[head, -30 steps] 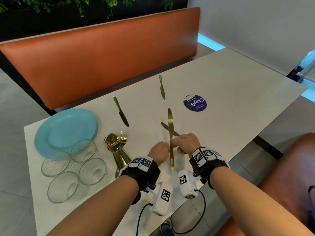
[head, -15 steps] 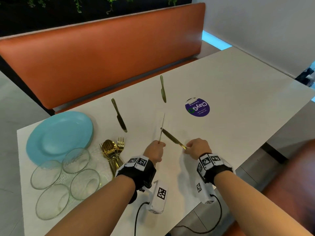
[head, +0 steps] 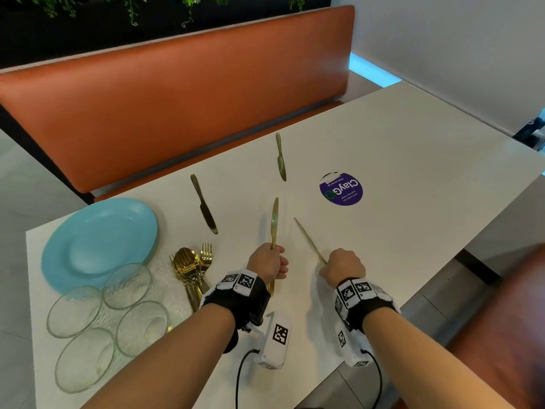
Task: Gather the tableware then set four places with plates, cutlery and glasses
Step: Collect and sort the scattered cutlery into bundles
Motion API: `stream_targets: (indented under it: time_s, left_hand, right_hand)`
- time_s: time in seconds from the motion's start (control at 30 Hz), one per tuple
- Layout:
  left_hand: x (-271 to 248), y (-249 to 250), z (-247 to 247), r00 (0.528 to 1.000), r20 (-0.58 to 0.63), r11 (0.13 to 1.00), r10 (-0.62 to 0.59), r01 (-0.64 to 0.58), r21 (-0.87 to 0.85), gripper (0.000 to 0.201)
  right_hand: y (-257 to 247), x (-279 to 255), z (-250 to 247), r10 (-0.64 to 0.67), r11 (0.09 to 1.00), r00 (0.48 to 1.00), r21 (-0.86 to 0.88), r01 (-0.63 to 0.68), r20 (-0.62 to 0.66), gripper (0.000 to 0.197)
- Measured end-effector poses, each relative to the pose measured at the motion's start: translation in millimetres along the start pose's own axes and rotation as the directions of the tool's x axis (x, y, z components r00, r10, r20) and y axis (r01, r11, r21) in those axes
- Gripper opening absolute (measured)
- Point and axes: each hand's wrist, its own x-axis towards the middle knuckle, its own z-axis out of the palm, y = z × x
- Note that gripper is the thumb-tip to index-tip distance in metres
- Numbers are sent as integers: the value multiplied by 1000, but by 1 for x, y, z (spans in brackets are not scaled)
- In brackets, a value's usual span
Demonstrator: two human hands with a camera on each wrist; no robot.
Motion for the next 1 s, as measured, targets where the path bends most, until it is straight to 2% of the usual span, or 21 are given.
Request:
stream_targets:
  time_s: [0.07, 0.13, 0.23, 0.27, 0.33, 0.43, 0.6, 0.77, 0.87, 0.93, 1.0]
  left_hand:
    - [3, 0, 1, 1000, -5, 999, 2, -2, -37, 22]
    - [6, 3, 2, 1000, -11, 996, -1, 0, -89, 21]
    - [11, 10, 1, 1000, 14, 987, -14, 16, -161, 19]
    - [13, 13, 2, 1000, 22, 988, -5, 8, -155, 17]
    - [18, 17, 3, 1000, 5, 989, 20, -19, -146, 15]
    - [28, 25, 4, 999, -18, 990, 35, -37, -133, 19]
    - [54, 33, -2, 997, -70, 999, 44, -44, 2, 19]
    - [67, 50, -16, 994, -95, 996, 58, -65, -62, 26]
    - [79, 57, -26, 991, -133, 986, 7, -29, -166, 24]
    - [86, 62, -34, 989, -147, 974, -31, -3, -225, 22]
    - [95, 67, -42, 987, -155, 974, -35, -1, -226, 18]
  right_hand:
    - [-1, 1, -4, 33, 994, 999, 102, -37, 41, 14]
    - [-4, 4, -9, 16, 950, 993, 308, -52, 116, 18]
    - [-18, 3, -21, -55, 736, 975, 669, -107, 217, 7]
    - [-23, 3, -27, -83, 686, 972, 720, -106, 222, 7]
    - [-36, 2, -36, -133, 642, 968, 763, -78, 211, 11]
    - [-56, 7, -41, -172, 681, 967, 732, -20, 186, 15]
    - [-85, 20, -40, -232, 763, 956, 643, 65, 179, 13]
    - [-106, 40, -51, -365, 795, 909, 576, 190, 204, 12]
    - [-116, 69, -64, -401, 795, 903, 549, 259, 154, 13]
    - [-125, 95, -77, -410, 853, 910, 380, 358, 62, 14]
    - [-133, 122, -89, -384, 911, 923, 152, 384, -27, 24]
